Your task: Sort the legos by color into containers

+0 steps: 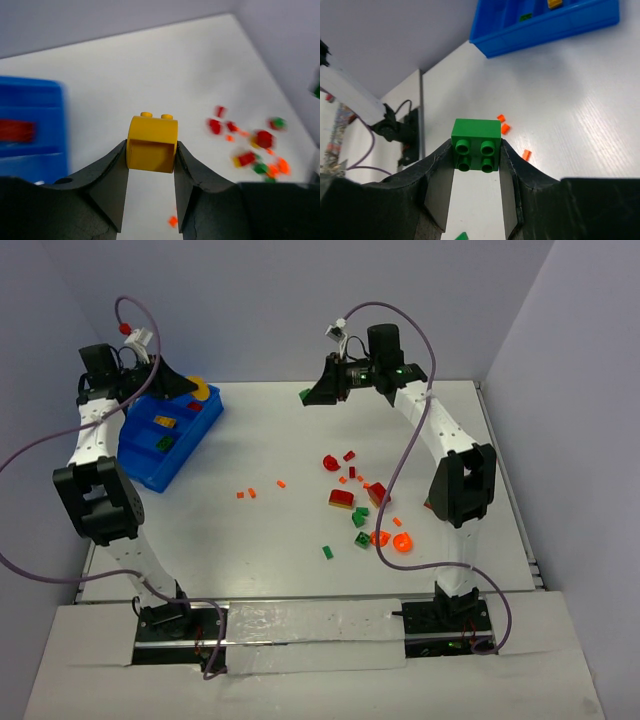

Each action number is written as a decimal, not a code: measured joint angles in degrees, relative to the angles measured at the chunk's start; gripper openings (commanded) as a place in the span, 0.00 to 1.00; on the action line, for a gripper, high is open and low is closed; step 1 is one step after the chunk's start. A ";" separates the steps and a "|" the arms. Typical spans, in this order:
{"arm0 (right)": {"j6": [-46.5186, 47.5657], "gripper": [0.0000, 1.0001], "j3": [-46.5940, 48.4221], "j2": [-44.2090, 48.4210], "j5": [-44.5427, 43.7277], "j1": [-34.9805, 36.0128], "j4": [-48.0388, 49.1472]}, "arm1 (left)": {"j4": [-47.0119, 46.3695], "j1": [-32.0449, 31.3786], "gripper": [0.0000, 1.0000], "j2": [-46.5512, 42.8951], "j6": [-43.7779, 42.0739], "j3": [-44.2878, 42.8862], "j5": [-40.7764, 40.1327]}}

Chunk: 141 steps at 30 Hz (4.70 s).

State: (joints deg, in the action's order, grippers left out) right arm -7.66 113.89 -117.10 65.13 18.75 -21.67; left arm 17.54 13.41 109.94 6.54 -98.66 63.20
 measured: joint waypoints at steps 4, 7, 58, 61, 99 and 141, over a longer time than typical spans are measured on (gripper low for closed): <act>4.21 0.00 0.00 0.54 -3.78 0.43 -3.43 | -0.73 1.73 0.00 2.24 -1.28 -2.64 -17.33; 6.62 0.00 0.00 0.71 -6.18 0.60 -5.39 | -1.04 1.56 0.00 5.59 -1.87 -6.05 -27.18; 21.54 0.00 -12.25 8.13 -23.92 11.10 2.09 | -9.81 -18.88 0.81 -10.87 17.89 9.89 -0.78; 23.09 0.00 -12.87 9.25 -24.92 12.04 4.03 | -10.46 -18.60 0.82 -9.82 20.97 10.74 1.04; 30.06 0.85 -13.86 10.15 -36.70 17.86 6.67 | 14.88 -22.24 0.00 -3.30 5.44 -0.22 -0.29; 27.45 1.00 -25.11 17.00 -41.66 5.06 -0.10 | 9.61 9.09 0.50 15.16 -13.73 -8.05 -46.40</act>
State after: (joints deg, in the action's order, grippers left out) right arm 19.79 88.77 -100.09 23.47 23.81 -21.77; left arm 27.15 22.50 125.10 -7.20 -106.71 16.81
